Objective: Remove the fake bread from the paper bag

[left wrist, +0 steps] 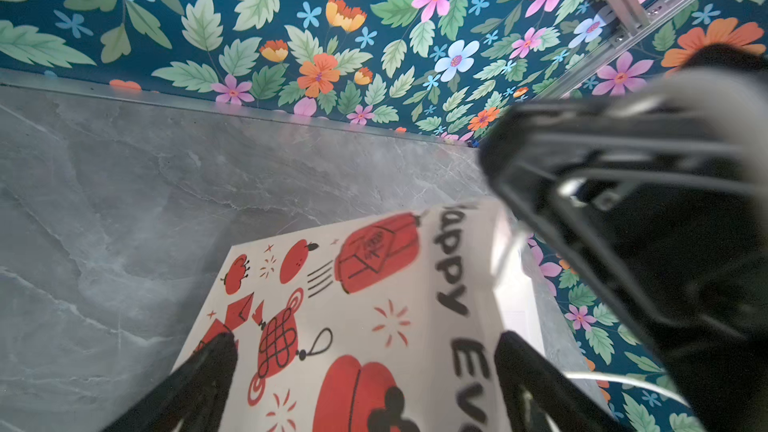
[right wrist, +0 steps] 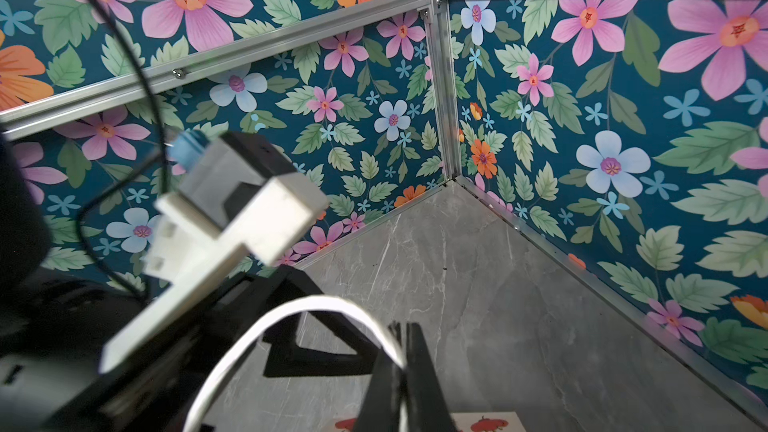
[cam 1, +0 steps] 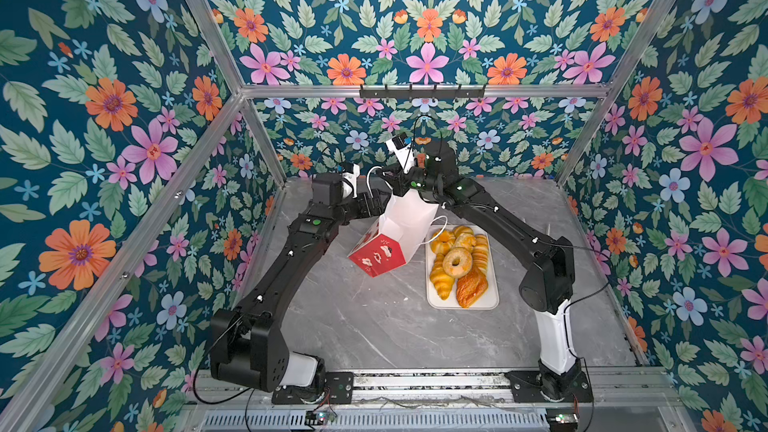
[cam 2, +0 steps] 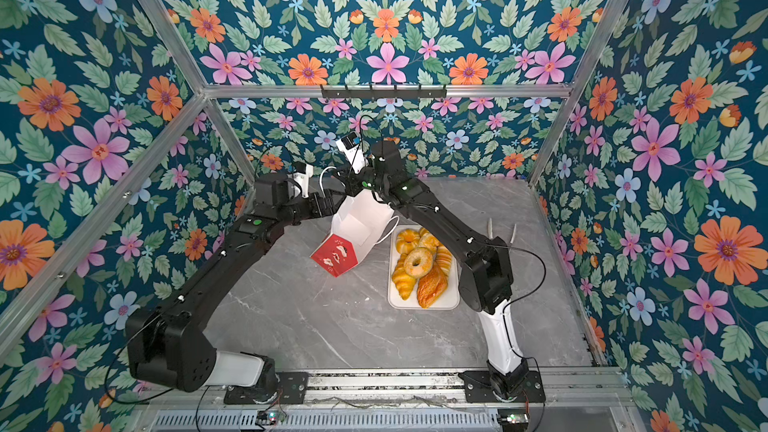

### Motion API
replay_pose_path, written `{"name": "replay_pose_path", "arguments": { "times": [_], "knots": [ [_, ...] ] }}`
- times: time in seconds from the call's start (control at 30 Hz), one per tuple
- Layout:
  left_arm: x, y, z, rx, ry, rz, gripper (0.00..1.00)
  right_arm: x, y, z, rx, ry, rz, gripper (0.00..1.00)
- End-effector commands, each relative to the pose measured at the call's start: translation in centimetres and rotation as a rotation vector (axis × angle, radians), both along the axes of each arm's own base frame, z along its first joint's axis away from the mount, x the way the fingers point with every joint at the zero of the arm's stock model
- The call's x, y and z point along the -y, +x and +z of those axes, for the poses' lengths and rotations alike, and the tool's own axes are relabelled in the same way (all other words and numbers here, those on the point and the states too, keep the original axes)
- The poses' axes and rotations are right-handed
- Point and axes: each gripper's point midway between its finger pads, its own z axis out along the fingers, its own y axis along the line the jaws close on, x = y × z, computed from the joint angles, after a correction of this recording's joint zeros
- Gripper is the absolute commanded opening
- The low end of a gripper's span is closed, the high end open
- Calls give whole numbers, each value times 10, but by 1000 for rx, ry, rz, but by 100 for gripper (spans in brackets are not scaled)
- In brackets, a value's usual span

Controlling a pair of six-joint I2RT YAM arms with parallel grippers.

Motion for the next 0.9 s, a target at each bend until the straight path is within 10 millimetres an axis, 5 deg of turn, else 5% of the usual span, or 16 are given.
{"name": "replay_pose_path", "arguments": {
  "times": [0.0,0.3,0.6,0.7,0.87],
  "knots": [
    [1,-10,14,45,9,-36,100,0,4,2,13,0,-16,0],
    [-23,-21,29,84,79,67,100,2,11,-1,12,-29,-48,0],
    [-88,-51,75,262,140,367,100,-8,15,-7,-17,0,-25,0],
    [-109,-64,87,309,162,456,100,-12,17,-8,-29,14,-9,5],
    [-119,-72,86,315,197,493,100,-17,11,0,-24,58,31,27]
  ]
}}
